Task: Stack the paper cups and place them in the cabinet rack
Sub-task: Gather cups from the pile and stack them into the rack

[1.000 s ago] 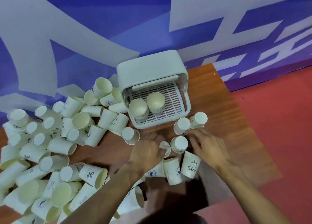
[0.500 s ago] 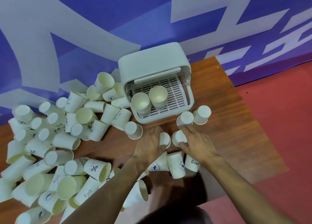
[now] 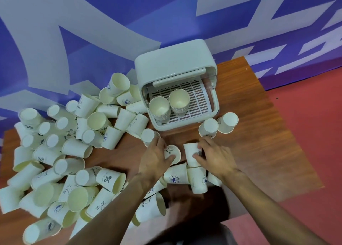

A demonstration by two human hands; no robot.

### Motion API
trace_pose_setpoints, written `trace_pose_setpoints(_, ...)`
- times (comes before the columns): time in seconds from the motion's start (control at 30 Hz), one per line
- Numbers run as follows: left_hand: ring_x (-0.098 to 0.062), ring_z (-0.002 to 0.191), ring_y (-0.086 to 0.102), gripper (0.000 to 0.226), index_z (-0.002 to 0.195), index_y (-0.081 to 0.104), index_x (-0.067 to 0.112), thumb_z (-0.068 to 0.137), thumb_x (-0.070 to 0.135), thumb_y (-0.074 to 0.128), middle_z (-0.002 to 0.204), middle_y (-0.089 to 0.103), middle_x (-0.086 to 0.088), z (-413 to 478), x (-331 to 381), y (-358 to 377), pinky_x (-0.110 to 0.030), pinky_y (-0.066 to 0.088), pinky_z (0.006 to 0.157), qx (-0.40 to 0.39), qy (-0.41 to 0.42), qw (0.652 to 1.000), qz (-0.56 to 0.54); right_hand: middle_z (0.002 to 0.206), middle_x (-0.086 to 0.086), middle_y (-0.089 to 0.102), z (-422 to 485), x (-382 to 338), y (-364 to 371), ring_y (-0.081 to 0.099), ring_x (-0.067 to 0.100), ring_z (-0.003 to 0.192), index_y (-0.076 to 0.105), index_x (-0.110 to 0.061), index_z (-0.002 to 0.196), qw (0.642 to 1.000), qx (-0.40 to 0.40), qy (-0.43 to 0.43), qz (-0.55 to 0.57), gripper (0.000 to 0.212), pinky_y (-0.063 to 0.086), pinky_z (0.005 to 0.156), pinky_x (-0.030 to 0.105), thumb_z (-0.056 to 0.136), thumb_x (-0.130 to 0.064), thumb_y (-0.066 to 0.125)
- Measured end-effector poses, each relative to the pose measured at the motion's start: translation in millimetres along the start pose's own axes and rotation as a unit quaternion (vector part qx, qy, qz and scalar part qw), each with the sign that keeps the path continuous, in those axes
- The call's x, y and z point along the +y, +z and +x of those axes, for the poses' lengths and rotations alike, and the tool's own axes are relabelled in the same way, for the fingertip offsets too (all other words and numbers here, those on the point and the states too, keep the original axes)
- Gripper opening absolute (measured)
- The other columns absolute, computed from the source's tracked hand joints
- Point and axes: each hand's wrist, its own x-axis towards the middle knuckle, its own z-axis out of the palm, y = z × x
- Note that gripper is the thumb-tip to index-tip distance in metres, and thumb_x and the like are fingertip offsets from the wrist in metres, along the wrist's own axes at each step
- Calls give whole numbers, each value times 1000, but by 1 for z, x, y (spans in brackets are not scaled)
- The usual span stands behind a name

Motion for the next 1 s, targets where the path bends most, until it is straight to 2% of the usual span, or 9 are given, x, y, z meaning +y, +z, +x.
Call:
trace_pose_setpoints(0.1, -18, 98, 55, 39, 114, 53, 21, 84, 42, 65, 112, 50, 7, 5, -2, 0, -32, 48, 73, -5, 10, 999, -31, 124, -6, 52, 6, -6, -2, 63, 21, 84, 51, -22, 116, 1000, -13, -2, -1, 29, 33, 66, 29, 92, -37, 55)
trace_pose_setpoints(0.23, -23, 124, 45, 52, 144, 38, 22, 95, 34, 53, 141, 40, -1, 5, 3, -1, -37, 47, 96, 23, 26, 999, -33, 142, 0, 46, 17, -14, -5, 61, 25, 105, 38, -21, 144, 999, -36, -10, 12, 54, 45, 77, 34, 94, -33, 55)
trace_pose_setpoints(0.37, -24, 128, 46, 70, 154, 11, 27, 96, 37, 49, 156, 20, 2, 3, 3, 2, -37, 54, 79, -77, 47, 991, 98, 135, -3, 53, 26, -17, -2, 58, 20, 112, 44, -24, 140, 998, -59, -34, 17, 46, 46, 83, 32, 95, -28, 53)
trace_pose_setpoints(0.43, -23, 121, 51, 69, 152, 16, 30, 93, 40, 50, 152, 24, 4, 7, 2, 2, -37, 55, 71, -90, 70, 978, 174, 126, -6, 57, 29, -18, -1, 59, 18, 109, 50, -26, 134, 997, -51, -48, 28, 39, 45, 79, 30, 95, -27, 56)
trace_pose_setpoints(0.57, -23, 112, 52, 37, 126, 49, 21, 94, 39, 52, 130, 45, 2, 18, 5, -8, -36, 52, 70, -97, 116, 956, 252, 125, -12, 60, 31, -23, -5, 60, 13, 110, 56, -30, 132, 997, 0, -59, 57, 38, 46, 77, 28, 95, -25, 56)
trace_pose_setpoints(0.67, -22, 101, 57, 25, 112, 57, 19, 97, 38, 47, 110, 61, 0, 15, 11, -26, -33, 46, 65, -51, 147, 961, 230, 109, -10, 66, 30, -28, -16, 65, 16, 96, 64, -29, 119, 995, 32, -75, 52, 26, 43, 66, 29, 93, -29, 59)
trace_pose_setpoints(0.77, -19, 81, 60, 22, 89, 57, 22, 94, 41, 47, 85, 63, 5, 7, 16, -51, -30, 37, 56, 21, 155, 974, 164, 88, -15, 65, 24, -30, -39, 63, 10, 76, 69, -31, 101, 989, 103, -79, 75, 14, 38, 58, 27, 87, -32, 66)
trace_pose_setpoints(0.87, -15, 73, 60, 21, 90, 65, 24, 93, 43, 57, 78, 63, 8, -3, 18, -80, -31, 46, 56, 141, 166, 973, 69, 73, -28, 51, 20, -29, -72, 48, -3, 65, 71, -32, 92, 966, 197, -86, 144, 9, 44, 55, 27, 83, -31, 72)
trace_pose_setpoints(1.0, -10, 75, 59, 13, 88, 71, 19, 92, 30, 68, 83, 67, 9, -2, 23, -111, -25, 46, 65, 298, 188, 936, -7, 91, -21, 67, 35, -26, -105, 58, -5, 72, 75, -24, 89, 916, 313, -154, 198, 4, 46, 57, 20, 88, -20, 73)
